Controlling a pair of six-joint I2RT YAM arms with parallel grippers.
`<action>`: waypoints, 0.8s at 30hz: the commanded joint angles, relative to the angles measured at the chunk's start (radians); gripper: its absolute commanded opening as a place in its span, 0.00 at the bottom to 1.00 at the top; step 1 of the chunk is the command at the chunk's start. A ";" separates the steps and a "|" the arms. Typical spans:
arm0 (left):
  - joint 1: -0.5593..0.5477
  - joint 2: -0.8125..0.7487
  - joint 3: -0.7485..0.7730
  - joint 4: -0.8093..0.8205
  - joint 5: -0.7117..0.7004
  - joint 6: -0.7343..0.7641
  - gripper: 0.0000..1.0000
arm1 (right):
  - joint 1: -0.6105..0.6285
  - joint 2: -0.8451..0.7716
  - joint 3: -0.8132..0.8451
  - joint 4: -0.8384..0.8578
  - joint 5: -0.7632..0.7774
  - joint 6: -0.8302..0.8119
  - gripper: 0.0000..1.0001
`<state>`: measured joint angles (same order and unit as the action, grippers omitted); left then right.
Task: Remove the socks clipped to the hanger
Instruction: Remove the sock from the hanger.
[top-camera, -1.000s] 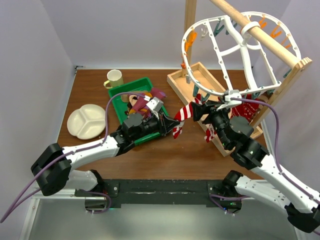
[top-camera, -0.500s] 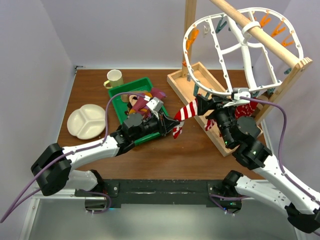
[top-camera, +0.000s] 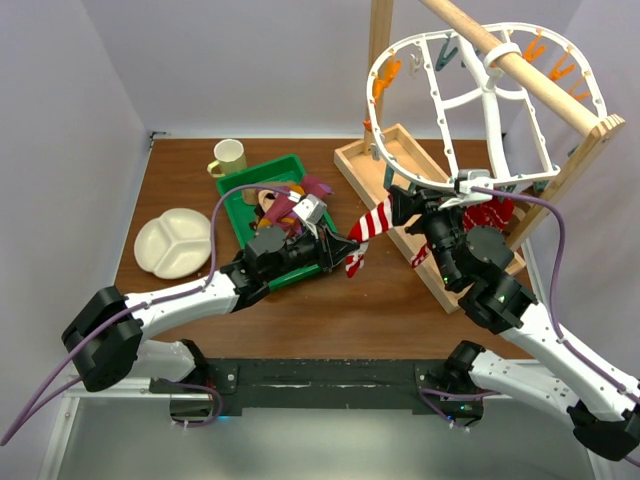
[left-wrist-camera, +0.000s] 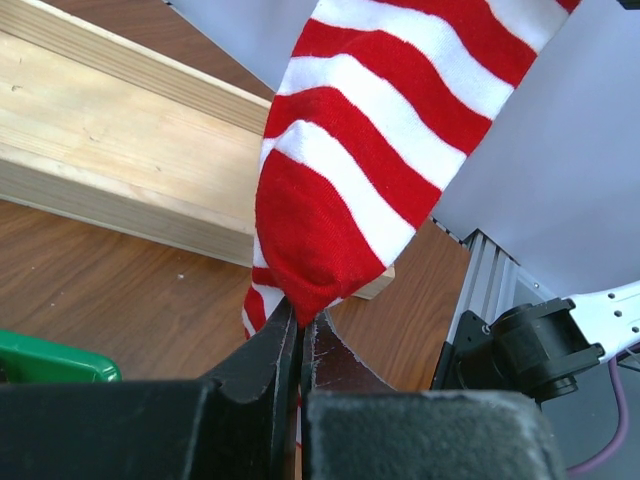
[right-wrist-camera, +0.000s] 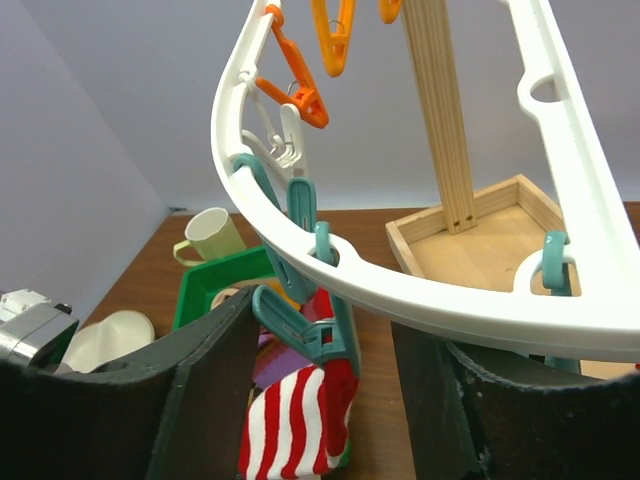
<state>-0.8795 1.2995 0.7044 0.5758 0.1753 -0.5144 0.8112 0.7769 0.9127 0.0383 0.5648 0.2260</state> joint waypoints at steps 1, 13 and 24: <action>-0.006 -0.028 -0.002 0.027 -0.013 0.002 0.00 | 0.000 -0.002 0.051 0.060 0.014 -0.010 0.55; -0.004 -0.040 -0.019 0.021 -0.036 0.001 0.00 | 0.000 -0.019 0.054 0.048 0.014 0.003 0.09; -0.004 -0.118 -0.059 0.007 -0.141 -0.003 0.00 | 0.002 -0.011 0.058 0.038 0.001 0.018 0.00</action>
<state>-0.8795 1.2385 0.6575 0.5503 0.1112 -0.5144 0.8116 0.7696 0.9215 0.0391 0.5591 0.2279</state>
